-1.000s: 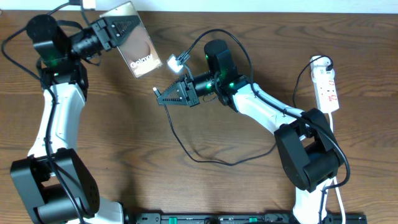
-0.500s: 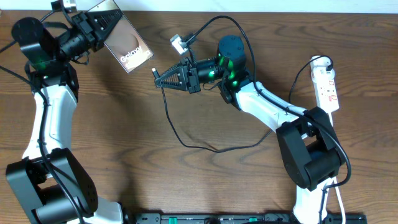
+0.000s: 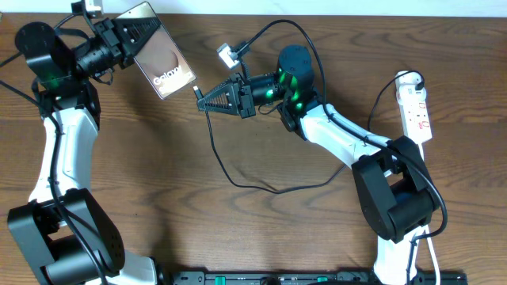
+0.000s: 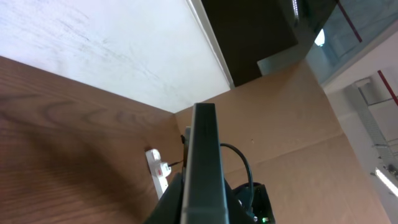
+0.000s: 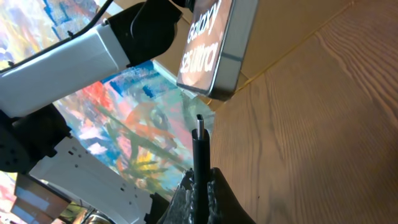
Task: Plug charger to phone and switch on socket
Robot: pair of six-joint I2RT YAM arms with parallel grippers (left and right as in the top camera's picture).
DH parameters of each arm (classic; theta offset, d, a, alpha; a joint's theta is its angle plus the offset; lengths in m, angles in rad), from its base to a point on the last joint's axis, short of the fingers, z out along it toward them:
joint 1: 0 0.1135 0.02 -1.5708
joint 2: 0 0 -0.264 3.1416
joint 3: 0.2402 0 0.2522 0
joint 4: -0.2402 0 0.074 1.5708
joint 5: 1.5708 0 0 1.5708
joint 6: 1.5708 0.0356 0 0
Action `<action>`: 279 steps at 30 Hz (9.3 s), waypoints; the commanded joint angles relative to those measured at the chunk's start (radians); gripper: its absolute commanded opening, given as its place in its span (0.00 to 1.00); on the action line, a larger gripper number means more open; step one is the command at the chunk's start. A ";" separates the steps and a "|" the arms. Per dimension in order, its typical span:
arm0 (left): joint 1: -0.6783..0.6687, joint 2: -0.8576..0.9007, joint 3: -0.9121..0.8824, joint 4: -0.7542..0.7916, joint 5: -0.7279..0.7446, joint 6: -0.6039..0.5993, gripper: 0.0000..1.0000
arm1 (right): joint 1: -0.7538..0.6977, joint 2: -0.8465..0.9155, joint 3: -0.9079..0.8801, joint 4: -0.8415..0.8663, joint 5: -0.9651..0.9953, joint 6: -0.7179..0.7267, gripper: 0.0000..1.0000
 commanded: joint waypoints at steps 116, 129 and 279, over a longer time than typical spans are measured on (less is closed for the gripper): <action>0.120 -0.015 0.010 -0.255 0.175 0.286 0.07 | -0.093 -0.002 0.010 0.007 0.097 0.144 0.99; 0.148 -0.015 -0.029 -0.854 0.023 0.814 0.07 | -0.131 -0.019 0.033 -0.716 0.321 -0.274 0.99; -0.065 0.340 -0.065 -1.411 -1.013 1.033 0.49 | -0.120 -0.105 0.201 -1.390 0.924 -0.481 0.99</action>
